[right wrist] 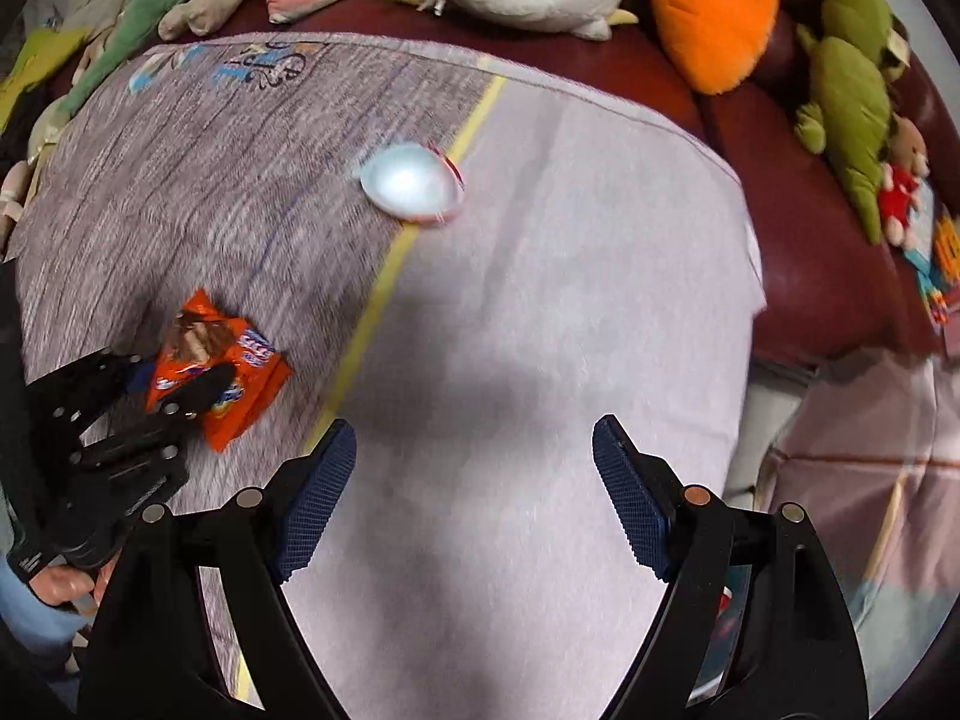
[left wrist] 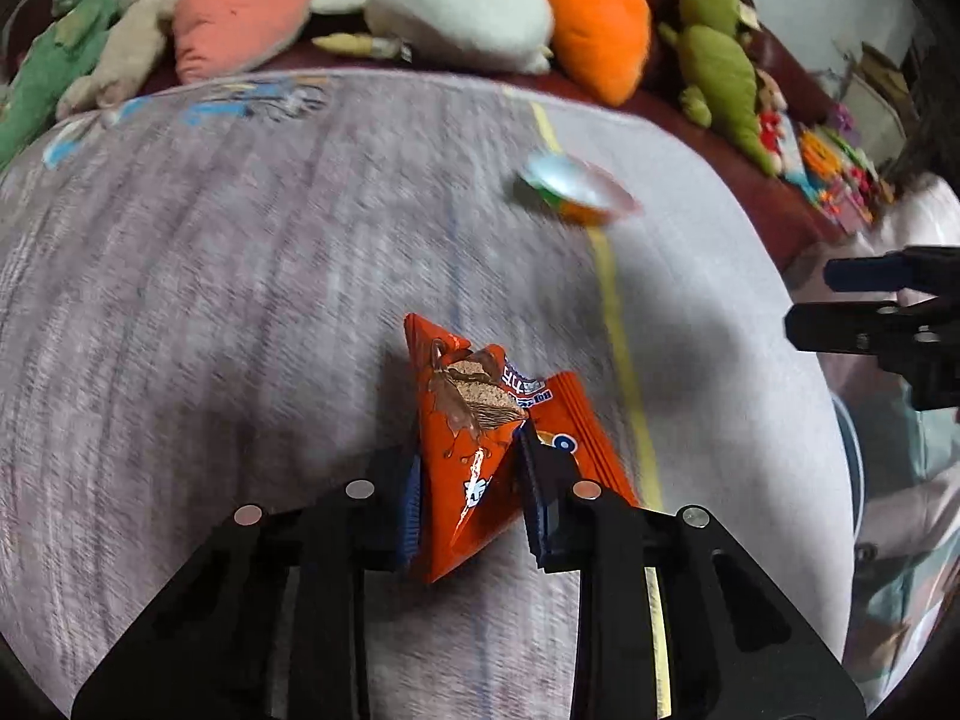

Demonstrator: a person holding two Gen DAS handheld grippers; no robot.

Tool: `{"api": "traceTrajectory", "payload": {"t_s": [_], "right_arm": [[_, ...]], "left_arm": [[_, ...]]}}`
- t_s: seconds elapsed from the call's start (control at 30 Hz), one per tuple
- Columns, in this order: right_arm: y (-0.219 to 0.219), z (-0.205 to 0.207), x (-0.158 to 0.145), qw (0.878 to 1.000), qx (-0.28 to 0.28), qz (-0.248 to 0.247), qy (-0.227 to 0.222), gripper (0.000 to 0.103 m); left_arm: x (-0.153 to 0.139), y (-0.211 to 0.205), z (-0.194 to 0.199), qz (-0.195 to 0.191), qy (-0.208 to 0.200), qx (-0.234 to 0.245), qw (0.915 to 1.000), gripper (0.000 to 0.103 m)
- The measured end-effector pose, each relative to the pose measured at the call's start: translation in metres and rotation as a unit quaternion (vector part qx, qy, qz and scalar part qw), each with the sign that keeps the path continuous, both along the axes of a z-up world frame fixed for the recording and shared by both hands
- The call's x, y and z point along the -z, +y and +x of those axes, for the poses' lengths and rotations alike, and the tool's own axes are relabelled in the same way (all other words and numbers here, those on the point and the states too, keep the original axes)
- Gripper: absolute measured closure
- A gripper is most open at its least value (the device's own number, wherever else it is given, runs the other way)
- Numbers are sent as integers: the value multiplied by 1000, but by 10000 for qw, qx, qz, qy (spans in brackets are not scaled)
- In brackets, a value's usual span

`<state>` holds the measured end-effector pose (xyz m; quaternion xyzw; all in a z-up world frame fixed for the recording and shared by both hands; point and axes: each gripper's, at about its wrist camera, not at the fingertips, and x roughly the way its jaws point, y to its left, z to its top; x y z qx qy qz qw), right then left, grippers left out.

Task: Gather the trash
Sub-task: 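Grasp the orange snack bag with left tool while right tool approaches the white lid, then grasp the white oval lid with right tool while left tool holds the bag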

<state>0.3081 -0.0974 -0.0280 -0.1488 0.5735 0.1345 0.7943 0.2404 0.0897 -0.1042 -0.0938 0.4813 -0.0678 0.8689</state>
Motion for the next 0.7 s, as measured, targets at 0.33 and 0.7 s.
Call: {"api": "traceTrajectory", "payload": {"t_s": [0.33,0.7], "right_arm": [[51,73,19,9977,-673,71,-23,25],[72,121,65,9961,-823,92,299,51]], "left_arm": [[-11,62,42,-263,-41,-437,9987,75],[-2,64,54,-382,60,-435,9983,75]]}}
